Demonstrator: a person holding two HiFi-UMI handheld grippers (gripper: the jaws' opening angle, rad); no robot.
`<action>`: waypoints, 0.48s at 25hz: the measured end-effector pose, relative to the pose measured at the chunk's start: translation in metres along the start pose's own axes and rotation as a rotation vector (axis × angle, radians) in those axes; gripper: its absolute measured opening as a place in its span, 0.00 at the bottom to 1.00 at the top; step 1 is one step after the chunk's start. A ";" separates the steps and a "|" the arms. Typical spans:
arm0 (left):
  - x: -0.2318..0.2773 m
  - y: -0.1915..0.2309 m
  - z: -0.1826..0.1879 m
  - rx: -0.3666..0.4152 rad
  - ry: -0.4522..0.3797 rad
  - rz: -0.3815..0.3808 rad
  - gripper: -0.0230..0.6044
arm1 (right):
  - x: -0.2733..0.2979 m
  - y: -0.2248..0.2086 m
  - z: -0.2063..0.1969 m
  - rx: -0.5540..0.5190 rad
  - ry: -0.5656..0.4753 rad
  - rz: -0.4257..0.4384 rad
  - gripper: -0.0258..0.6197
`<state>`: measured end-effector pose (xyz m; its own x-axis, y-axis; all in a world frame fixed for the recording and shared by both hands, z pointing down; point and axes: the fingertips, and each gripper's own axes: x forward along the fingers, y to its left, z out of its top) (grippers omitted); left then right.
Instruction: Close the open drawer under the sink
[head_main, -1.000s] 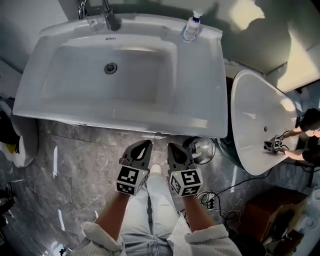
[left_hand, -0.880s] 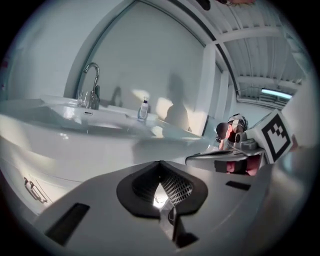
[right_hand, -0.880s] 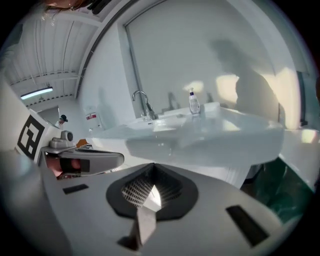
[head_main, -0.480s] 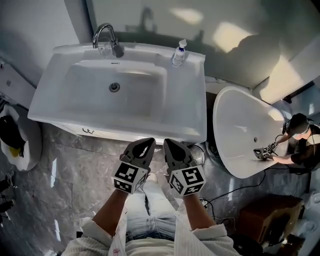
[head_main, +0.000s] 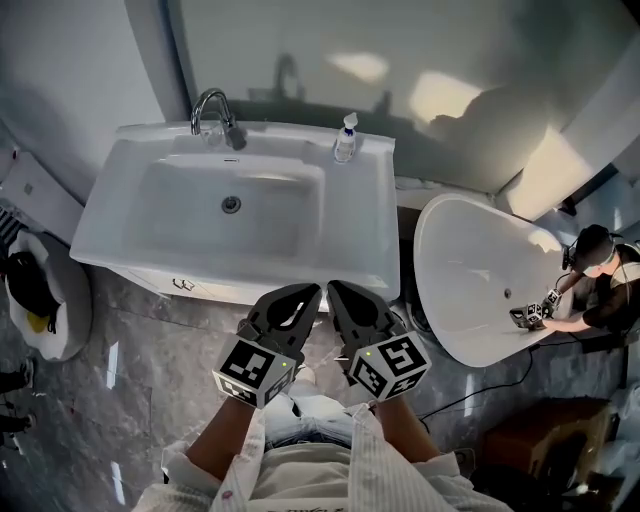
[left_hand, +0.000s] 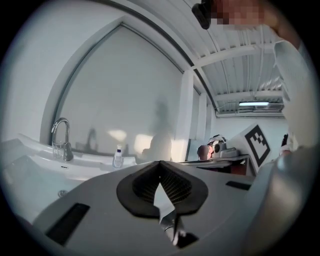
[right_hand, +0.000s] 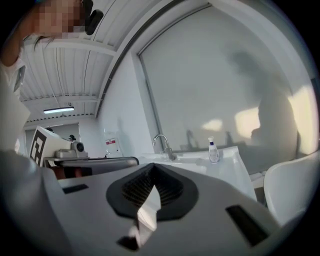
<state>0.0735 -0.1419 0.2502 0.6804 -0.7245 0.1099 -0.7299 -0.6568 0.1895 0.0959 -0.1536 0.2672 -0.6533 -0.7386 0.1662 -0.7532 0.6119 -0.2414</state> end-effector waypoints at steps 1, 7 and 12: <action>-0.001 -0.003 0.006 0.001 -0.005 -0.003 0.06 | -0.002 0.000 0.007 0.000 -0.007 0.006 0.05; -0.006 -0.020 0.030 0.009 -0.023 -0.037 0.06 | -0.019 0.006 0.039 -0.086 -0.021 0.018 0.05; -0.013 -0.028 0.044 0.026 -0.035 -0.063 0.06 | -0.026 0.019 0.049 -0.150 -0.006 0.035 0.05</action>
<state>0.0816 -0.1233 0.2007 0.7225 -0.6883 0.0644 -0.6877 -0.7060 0.1695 0.1020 -0.1366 0.2118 -0.6790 -0.7177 0.1547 -0.7335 0.6720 -0.1018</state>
